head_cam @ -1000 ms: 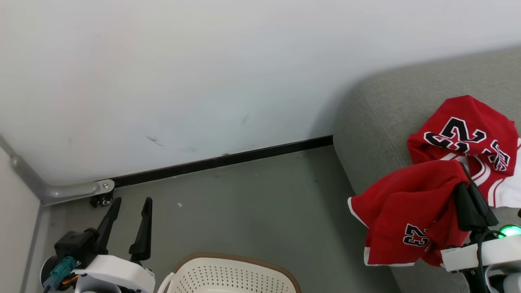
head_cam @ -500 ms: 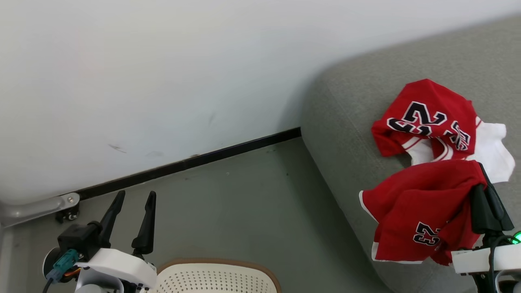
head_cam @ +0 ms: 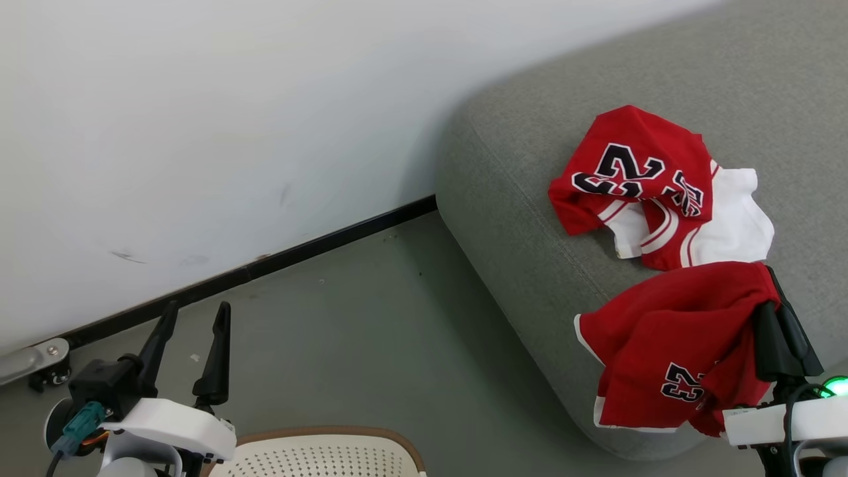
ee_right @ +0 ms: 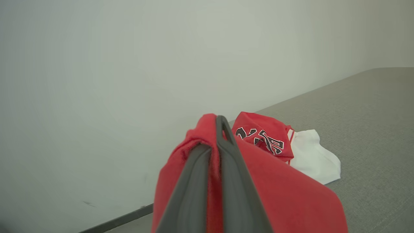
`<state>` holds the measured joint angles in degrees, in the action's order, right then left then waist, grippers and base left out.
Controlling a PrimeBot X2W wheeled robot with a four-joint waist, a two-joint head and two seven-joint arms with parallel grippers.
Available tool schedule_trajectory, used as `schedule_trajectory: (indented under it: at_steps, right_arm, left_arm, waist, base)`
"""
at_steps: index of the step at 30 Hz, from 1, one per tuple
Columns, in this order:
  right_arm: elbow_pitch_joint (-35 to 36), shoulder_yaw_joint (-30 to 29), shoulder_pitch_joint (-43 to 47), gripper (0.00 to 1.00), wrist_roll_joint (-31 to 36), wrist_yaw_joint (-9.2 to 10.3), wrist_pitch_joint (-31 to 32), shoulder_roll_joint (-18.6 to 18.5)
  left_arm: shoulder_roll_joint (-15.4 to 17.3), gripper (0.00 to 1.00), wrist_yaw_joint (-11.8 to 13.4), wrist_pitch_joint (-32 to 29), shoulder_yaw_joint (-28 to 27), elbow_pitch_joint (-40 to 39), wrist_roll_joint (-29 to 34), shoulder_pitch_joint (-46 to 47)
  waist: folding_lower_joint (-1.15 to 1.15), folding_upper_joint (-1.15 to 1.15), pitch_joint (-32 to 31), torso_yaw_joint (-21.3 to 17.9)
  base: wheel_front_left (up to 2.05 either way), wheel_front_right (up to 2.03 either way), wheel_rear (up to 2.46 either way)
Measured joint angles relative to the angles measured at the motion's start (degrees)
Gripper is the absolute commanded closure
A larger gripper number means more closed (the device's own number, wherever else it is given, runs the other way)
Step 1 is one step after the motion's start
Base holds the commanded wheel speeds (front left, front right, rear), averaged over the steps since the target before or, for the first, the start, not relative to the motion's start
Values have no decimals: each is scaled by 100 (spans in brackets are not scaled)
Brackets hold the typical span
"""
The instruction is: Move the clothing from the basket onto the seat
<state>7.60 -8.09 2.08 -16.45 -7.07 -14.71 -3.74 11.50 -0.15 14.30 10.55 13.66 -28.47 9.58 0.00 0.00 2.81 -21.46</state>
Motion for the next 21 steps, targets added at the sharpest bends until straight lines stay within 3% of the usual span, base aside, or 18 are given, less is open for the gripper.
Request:
schedule_trajectory:
  at_steps: [15,21]
  right_arm:
    - [-316,-319,-825,100,181,0,0,7]
    - [-358,-547,-1572,100,237,0,1,-296]
  left_arm:
    - [64,0,10,0,-52,-204,78,-151]
    - [143,0,45,0,-76,-287,85,-216]
  waist:
    - [0,0,423,-160]
    - [0,0,657,-78]
  base:
    - [0,0,0]
    - [0,0,0]
